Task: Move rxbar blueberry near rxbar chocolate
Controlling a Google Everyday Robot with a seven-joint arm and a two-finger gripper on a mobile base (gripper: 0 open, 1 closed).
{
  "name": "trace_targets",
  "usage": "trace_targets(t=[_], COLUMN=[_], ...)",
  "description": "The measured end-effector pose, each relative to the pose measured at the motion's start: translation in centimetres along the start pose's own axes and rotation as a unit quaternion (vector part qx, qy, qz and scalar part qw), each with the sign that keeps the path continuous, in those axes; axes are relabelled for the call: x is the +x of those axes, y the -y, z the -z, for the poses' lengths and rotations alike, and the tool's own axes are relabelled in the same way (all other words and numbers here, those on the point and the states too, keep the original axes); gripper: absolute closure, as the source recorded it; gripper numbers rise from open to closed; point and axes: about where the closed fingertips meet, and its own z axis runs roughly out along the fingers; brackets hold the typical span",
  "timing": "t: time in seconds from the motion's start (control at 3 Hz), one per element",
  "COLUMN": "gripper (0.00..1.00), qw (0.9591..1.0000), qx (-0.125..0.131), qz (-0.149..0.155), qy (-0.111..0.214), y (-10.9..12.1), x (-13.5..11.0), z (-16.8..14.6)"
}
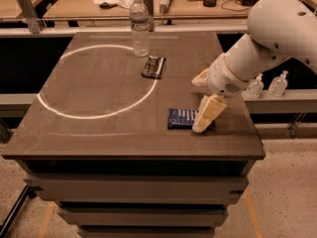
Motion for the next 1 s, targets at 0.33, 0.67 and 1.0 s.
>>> trace_targets(t=[0.33, 0.67, 1.0], gripper=[0.35, 0.57, 0.81], qw=[1.0, 0.9996, 0.9984], qx=[0.001, 0.016, 0.028], qz=[0.008, 0.025, 0.049], qy=[-0.001, -0.002, 0.003], y=[0.9, 1.9, 3.4], x=[0.7, 0.6, 0.4], z=[-0.4, 0.7, 0.8])
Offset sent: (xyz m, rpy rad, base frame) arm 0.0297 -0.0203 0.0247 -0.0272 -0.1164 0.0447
